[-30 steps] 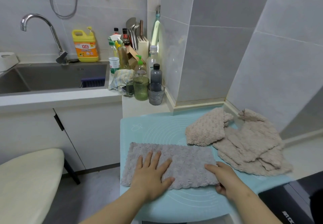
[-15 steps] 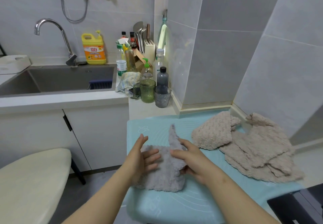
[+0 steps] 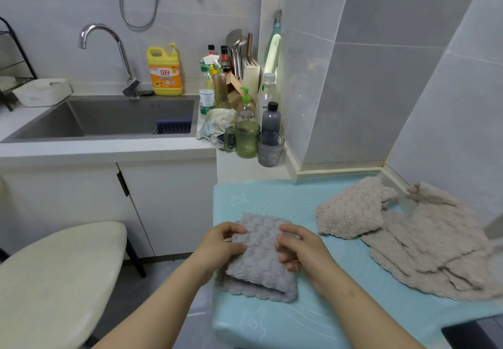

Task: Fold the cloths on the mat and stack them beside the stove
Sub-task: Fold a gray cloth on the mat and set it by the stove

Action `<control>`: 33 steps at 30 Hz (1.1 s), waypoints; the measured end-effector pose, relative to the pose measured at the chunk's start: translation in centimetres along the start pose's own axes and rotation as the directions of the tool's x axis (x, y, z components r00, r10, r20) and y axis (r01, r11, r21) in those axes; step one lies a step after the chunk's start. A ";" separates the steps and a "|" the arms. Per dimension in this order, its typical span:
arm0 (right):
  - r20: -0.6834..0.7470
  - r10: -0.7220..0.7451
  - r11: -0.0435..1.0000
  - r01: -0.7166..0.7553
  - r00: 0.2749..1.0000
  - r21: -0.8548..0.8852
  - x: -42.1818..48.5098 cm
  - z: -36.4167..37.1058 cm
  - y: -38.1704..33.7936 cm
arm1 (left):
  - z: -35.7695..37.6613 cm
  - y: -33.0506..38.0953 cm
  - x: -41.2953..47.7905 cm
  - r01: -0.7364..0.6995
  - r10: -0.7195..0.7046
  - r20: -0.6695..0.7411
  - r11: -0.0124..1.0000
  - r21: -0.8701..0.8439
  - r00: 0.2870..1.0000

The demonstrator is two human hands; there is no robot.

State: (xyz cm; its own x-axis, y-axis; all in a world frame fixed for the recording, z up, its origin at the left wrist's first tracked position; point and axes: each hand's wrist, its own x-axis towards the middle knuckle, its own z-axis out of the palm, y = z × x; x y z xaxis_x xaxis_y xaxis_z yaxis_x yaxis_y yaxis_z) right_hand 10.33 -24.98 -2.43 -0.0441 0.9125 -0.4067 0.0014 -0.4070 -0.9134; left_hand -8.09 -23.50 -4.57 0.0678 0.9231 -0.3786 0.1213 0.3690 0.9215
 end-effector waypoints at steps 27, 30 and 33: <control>0.048 -0.186 0.255 0.095 0.981 -0.962 3.0 2.9 6.9 | 2.6 -4.9 1.3 -0.104 0.217 0.027 0.356 0.929 0.976; 0.073 -0.178 0.270 0.120 0.981 -0.955 3.1 2.5 7.0 | 2.8 -5.1 1.0 -0.061 0.242 -0.023 0.334 0.941 0.970; 0.078 -0.214 0.286 0.139 0.974 -0.948 3.1 2.4 7.0 | 3.6 -4.9 0.8 0.014 0.285 -0.107 0.311 0.950 0.953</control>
State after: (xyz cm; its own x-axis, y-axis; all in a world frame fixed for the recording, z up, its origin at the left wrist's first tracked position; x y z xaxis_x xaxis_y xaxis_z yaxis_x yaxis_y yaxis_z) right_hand 7.83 -25.09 -10.09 -0.1212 0.9725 -0.1989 0.9414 0.0491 -0.3338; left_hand -5.03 -25.00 -9.69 -0.0073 0.9960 -0.0891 0.9797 0.0249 0.1988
